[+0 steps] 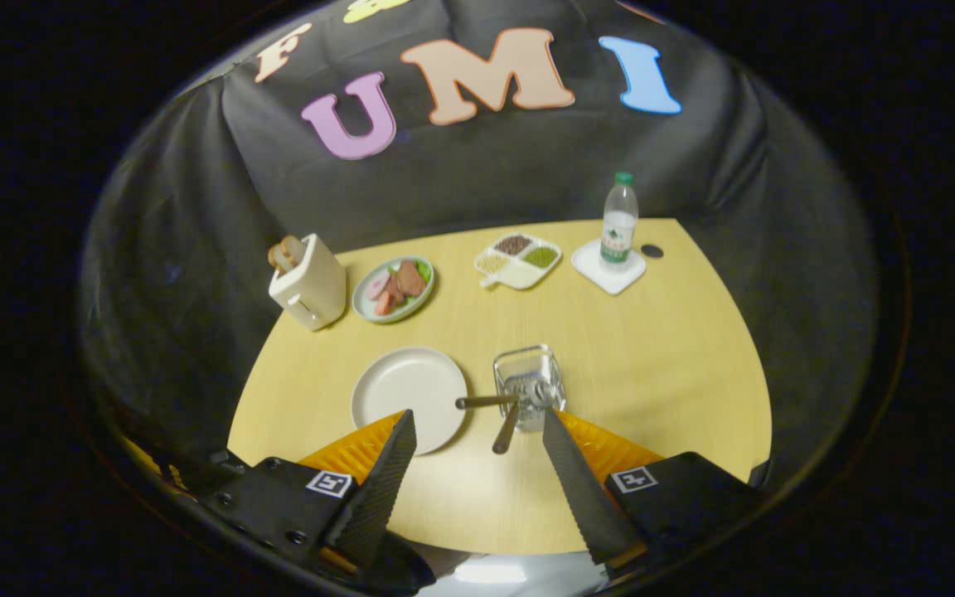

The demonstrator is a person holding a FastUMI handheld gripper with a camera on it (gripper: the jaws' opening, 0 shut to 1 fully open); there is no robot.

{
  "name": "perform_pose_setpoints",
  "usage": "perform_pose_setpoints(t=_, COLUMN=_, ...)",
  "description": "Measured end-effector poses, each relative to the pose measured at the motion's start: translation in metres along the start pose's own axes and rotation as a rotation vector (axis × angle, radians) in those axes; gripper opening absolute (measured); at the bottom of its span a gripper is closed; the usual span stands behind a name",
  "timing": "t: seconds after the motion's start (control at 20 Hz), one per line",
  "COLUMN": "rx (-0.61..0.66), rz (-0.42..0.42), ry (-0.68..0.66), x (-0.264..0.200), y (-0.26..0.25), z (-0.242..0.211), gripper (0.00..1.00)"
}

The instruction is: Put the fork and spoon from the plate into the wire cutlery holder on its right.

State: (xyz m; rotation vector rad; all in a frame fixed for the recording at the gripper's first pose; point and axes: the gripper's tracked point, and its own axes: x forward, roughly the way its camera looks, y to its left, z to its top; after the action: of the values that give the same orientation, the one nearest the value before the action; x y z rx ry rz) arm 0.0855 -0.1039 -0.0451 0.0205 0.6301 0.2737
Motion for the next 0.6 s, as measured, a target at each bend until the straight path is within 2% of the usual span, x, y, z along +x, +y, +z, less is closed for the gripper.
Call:
perform_pose_setpoints(t=0.3, rx=0.043, rz=0.120, ry=-0.364, x=-0.034, y=0.028, z=0.068, gripper=0.96)
perform_pose_setpoints(t=0.45, rx=-0.002, rz=0.096, ry=-0.550, x=-0.052, y=0.017, z=0.097, gripper=0.96)
perform_pose_setpoints(t=0.6, rx=-0.056, rz=0.066, ry=-0.686, x=-0.075, y=0.018, z=0.107, gripper=0.96)
